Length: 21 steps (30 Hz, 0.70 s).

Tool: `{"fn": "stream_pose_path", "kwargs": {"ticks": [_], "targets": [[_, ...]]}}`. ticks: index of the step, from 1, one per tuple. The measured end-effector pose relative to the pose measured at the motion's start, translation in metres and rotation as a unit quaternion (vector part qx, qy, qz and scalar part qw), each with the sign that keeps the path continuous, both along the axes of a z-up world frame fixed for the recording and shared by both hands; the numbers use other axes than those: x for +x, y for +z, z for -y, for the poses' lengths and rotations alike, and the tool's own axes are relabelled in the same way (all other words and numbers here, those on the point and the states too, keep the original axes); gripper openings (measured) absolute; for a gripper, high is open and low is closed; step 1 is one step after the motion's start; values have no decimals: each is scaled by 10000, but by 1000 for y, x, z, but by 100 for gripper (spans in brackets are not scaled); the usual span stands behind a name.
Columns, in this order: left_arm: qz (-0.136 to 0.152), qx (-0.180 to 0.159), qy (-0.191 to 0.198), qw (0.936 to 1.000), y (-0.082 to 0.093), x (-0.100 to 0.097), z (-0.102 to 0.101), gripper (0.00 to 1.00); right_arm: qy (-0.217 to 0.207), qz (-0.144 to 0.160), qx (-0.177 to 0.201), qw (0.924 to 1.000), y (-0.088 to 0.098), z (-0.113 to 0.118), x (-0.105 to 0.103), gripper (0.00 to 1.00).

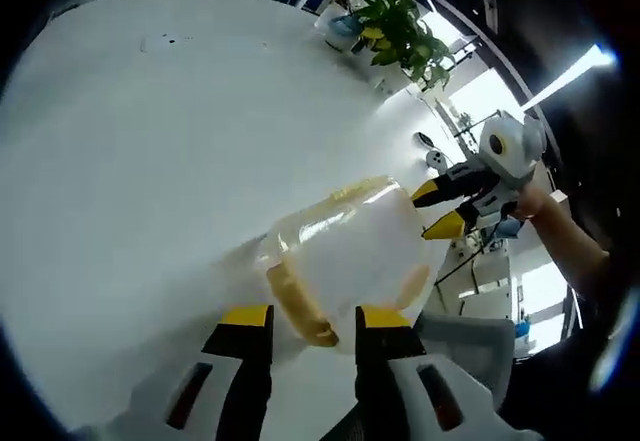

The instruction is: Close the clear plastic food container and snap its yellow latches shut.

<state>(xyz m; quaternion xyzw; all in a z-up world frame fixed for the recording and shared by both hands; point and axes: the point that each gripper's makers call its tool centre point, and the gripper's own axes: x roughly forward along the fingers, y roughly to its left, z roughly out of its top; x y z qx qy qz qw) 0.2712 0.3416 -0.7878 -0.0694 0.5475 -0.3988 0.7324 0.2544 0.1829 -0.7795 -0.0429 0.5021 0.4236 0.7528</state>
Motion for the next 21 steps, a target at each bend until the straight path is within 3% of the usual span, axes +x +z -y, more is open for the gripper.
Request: {"fn": "stream_pose_path", "kwargs": {"ticks": [2, 16, 17, 18, 21], "targets": [[-87, -24, 73, 9999, 0, -3, 3, 23, 18, -6, 6, 10000, 0, 0, 0, 25], [24, 136, 35, 9999, 1, 1, 5, 21, -12, -163, 17, 9999, -1, -3, -1, 21], [10, 159, 39, 9999, 0, 1, 5, 21, -97, -488, -107, 9987, -4, 2, -12, 21], [0, 165, 9, 9999, 1, 0, 5, 21, -39, -233, 22, 9997, -4, -2, -4, 21], [-6, 225, -50, 9997, 0, 1, 6, 21, -26, -173, 33, 9998, -5, -3, -4, 21]]}}
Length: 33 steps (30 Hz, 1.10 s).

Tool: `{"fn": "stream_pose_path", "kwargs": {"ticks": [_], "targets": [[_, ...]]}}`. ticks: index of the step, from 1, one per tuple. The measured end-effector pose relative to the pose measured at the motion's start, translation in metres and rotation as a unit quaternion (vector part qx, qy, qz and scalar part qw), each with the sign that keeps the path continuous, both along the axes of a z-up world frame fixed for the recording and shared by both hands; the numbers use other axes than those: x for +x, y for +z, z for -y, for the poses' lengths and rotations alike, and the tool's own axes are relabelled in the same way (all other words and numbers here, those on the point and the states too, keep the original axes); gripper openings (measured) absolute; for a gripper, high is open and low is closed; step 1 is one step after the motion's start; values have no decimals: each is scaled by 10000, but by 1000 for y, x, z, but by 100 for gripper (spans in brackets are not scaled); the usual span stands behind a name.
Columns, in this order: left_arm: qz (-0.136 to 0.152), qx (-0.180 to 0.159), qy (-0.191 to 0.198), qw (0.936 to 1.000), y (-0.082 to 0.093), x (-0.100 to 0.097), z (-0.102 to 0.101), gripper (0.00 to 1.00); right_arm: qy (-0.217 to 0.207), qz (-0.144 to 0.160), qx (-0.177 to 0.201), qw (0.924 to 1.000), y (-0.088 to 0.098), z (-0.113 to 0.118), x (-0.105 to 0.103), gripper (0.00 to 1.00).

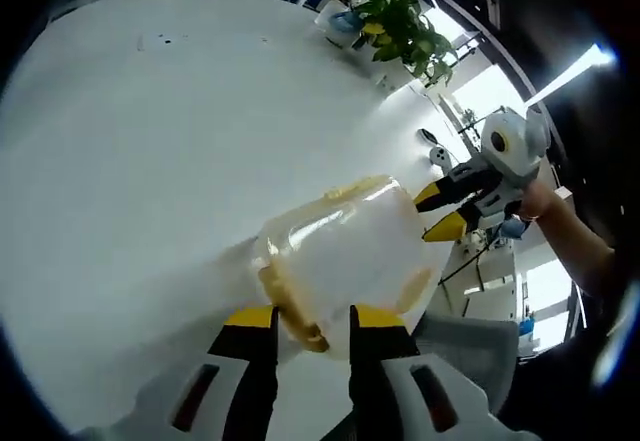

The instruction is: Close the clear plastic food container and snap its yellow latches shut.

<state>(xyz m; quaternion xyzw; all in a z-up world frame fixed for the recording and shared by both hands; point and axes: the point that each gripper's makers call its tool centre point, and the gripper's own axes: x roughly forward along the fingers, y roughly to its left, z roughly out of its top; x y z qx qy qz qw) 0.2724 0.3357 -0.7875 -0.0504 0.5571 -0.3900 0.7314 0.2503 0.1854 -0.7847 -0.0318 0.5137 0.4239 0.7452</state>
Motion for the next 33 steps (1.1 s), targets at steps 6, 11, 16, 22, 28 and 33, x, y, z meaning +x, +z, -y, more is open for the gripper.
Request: {"fn": "stream_pose_path", "kwargs": {"ticks": [6, 11, 16, 22, 28, 33], "targets": [[-20, 74, 3, 10000, -1, 0, 1, 20, 135, -6, -94, 9999, 0, -3, 2, 21], [9, 54, 157, 9999, -1, 3, 9, 21, 198, -76, -154, 9997, 2, -4, 3, 20], [39, 83, 134, 9999, -1, 3, 7, 21, 306, -117, -246, 9992, 2, -6, 4, 20], [48, 93, 249, 9996, -1, -1, 7, 22, 186, -117, -122, 9997, 2, -3, 3, 21], [-65, 269, 269, 9993, -1, -3, 8, 23, 85, -122, -9, 9999, 3, -2, 3, 21], [-90, 248, 301, 9992, -2, -6, 5, 23, 76, -158, -40, 9998, 3, -4, 3, 21]]}}
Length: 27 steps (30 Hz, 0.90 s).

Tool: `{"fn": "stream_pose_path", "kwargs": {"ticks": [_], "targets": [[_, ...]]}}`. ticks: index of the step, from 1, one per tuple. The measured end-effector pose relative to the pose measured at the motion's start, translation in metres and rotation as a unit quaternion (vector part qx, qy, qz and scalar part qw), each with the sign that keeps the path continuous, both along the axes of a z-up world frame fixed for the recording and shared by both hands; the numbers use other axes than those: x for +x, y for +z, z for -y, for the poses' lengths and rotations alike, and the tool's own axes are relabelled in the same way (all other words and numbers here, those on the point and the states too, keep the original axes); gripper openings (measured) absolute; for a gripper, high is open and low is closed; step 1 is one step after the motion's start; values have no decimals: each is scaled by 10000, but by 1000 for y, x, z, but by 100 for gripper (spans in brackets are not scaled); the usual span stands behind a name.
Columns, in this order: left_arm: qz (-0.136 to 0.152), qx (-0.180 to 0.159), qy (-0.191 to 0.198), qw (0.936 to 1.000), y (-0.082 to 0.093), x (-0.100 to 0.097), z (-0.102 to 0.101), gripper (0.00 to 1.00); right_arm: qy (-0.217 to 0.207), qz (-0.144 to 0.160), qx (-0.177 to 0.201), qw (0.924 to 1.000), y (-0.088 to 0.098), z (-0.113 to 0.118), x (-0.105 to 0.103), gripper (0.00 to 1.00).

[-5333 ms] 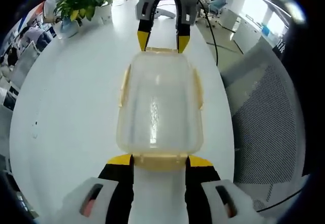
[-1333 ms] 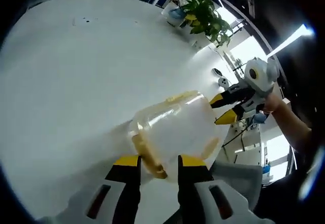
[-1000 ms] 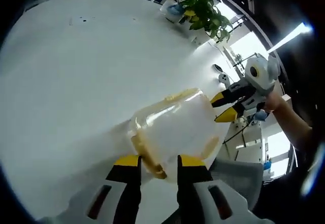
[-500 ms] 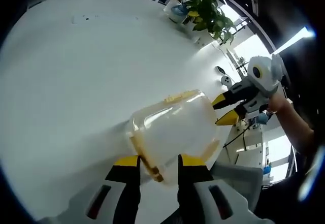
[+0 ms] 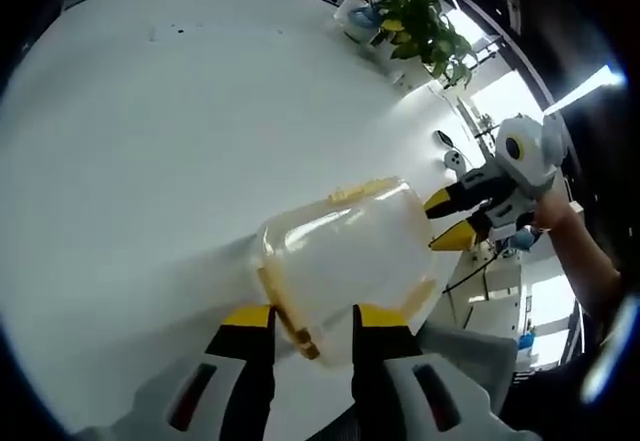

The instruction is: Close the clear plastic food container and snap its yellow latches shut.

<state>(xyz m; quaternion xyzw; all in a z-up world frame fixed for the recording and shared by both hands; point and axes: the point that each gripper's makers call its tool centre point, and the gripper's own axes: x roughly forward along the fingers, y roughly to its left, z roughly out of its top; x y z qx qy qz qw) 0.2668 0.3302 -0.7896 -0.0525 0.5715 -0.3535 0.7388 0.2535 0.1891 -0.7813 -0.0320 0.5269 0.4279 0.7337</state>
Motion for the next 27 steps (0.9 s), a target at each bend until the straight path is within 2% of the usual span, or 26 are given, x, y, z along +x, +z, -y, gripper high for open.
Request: {"fn": "stream_pose_path", "kwargs": {"ticks": [6, 8, 10, 12, 16, 17, 20, 24, 25, 27], "targets": [[8, 36, -6, 10000, 1, -1, 0, 24, -37, -104, -65, 9999, 0, 0, 1, 22], [15, 90, -60, 9999, 1, -2, 0, 25, 92, 27, -196, 9998, 1, 0, 1, 22], [353, 239, -363, 9984, 2, 2, -2, 27, 189, 133, -328, 9992, 1, -1, 1, 23], [389, 369, -472, 9974, 3, 1, -1, 27, 329, 232, -469, 9981, 2, -2, 1, 23], [646, 624, -783, 9929, 5, 5, -1, 29, 447, 261, -654, 9965, 2, -2, 2, 24], [730, 692, -867, 9911, 6, 6, -1, 30, 493, 300, -708, 9958, 2, -2, 2, 24], [1074, 928, -1160, 9831, 9, 9, 0, 32, 839, 703, -990, 9890, 4, -1, 4, 26], [1403, 1174, -1479, 9719, 12, 12, 2, 35, 1014, 900, -1094, 9847, 5, -1, 3, 27], [1564, 1172, -1717, 9656, 13, 13, 4, 35, 1063, 947, -1100, 9837, 5, -2, 3, 28], [1722, 1319, -1938, 9568, 15, 13, 5, 36, 1214, 1040, -1195, 9799, 5, -3, 3, 27]]}}
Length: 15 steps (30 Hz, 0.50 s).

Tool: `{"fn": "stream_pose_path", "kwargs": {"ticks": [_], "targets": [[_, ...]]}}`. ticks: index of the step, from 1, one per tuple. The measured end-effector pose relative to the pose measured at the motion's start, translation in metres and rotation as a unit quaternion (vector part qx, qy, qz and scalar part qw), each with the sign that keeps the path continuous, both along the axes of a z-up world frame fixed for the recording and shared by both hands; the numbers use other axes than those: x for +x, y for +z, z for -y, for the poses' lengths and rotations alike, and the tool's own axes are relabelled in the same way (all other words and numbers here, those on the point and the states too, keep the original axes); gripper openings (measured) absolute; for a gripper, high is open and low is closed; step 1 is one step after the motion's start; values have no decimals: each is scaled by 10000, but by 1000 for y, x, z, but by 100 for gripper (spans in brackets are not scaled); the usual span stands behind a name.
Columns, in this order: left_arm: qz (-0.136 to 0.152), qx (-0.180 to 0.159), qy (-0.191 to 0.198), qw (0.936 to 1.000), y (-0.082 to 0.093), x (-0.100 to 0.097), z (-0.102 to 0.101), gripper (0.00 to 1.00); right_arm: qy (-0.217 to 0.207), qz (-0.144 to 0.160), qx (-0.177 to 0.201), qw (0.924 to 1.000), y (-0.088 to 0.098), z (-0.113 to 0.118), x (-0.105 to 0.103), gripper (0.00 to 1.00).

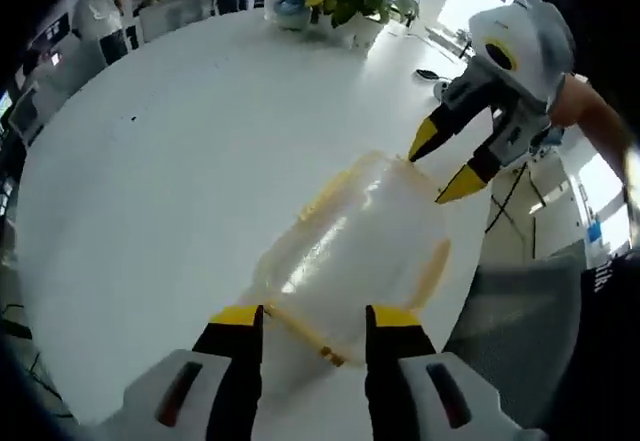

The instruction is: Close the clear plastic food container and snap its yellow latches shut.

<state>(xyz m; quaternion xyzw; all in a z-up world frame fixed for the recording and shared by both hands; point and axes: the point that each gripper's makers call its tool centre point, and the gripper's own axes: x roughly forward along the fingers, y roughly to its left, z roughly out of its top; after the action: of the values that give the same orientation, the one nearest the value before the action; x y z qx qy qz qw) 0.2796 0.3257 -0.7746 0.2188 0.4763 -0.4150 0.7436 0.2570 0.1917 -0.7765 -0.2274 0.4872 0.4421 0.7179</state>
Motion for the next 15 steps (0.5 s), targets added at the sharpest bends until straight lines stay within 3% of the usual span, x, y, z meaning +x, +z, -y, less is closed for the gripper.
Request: {"fn": "stream_pose_path", "kwargs": {"ticks": [5, 6, 9, 13, 15], "targets": [[504, 218, -606, 9966, 6, 3, 6, 38, 657, 493, -273, 9962, 3, -3, 4, 27], [497, 229, -714, 9959, 5, 1, 8, 37, 959, 558, -301, 9934, 3, -6, 0, 25], [445, 102, -846, 9954, 7, -1, 16, 36, 1069, 579, -356, 9919, 3, -8, -1, 23], [367, -107, -1093, 9933, 11, -7, 25, 35, 1066, 481, -216, 9929, 5, -13, 1, 27], [374, -56, -1223, 9918, 11, -9, 28, 33, 1253, 546, -219, 9904, 7, -15, 1, 26]]}}
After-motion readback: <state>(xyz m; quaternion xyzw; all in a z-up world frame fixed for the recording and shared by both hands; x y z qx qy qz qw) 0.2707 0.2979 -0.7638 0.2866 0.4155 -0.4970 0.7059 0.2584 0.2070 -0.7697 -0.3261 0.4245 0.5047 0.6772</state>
